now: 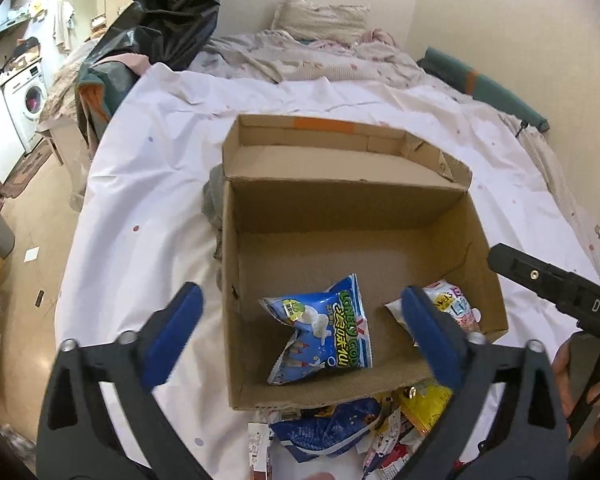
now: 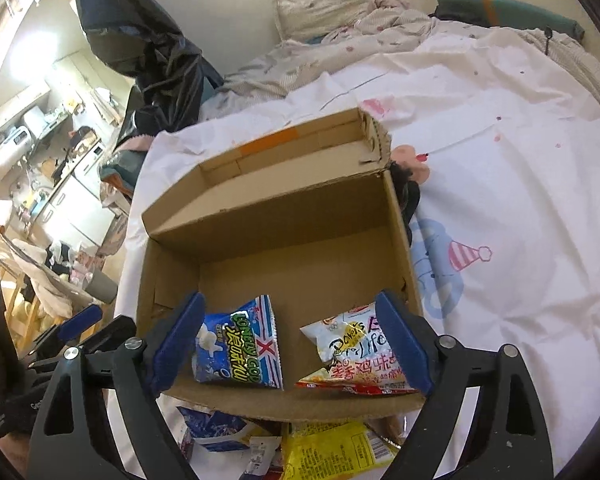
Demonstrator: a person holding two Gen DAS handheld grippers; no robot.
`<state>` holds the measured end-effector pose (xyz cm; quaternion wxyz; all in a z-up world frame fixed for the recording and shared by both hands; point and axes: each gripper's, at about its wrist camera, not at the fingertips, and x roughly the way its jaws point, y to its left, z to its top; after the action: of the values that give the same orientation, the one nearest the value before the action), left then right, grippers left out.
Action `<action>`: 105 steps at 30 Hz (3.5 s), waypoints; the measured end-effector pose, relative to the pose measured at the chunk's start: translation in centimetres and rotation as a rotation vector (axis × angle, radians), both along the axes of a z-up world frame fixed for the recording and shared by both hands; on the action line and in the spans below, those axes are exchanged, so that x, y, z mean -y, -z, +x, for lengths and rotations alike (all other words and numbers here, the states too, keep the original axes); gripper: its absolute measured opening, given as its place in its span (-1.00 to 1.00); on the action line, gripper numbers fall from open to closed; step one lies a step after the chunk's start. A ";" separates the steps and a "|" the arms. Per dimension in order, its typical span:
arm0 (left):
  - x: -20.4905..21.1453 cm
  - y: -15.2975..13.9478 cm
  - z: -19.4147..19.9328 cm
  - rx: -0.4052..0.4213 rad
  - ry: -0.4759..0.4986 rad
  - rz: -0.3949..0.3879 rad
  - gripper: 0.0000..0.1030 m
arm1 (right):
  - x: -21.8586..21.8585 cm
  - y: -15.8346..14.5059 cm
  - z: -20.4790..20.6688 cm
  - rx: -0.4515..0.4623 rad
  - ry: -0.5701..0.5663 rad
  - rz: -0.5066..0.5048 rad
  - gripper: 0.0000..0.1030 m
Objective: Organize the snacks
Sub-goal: 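Open both grippers to drop the bags into the box, then withdraw, then grasp the brown-and-white bar wrapper with the left gripper, then grasp the white-and-red bar wrapper with the right gripper while the left holds its bar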
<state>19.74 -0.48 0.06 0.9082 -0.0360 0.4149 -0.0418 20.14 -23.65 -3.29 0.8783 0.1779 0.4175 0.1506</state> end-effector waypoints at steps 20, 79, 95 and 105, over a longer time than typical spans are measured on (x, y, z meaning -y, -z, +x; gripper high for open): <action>-1.6 -0.8 -6.1 0.005 -0.037 0.005 0.95 | 0.1 -1.5 -6.7 0.031 -0.007 -0.051 0.91; -3.6 12.8 -7.3 -0.535 -0.184 0.040 -0.73 | 2.9 5.1 -10.0 -0.236 0.087 0.025 0.91; -2.7 5.6 -11.9 -0.296 -0.132 -0.009 -0.72 | 4.4 5.9 -10.5 -0.306 0.099 0.052 0.91; -2.5 6.4 -11.0 -0.335 -0.121 -0.089 -0.72 | 0.6 11.5 -10.1 -0.550 -0.055 -0.115 0.33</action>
<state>8.75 1.98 -6.30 0.8247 -0.1073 0.5553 0.0013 10.07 -24.25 -14.83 0.7361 0.1506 0.6528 0.0966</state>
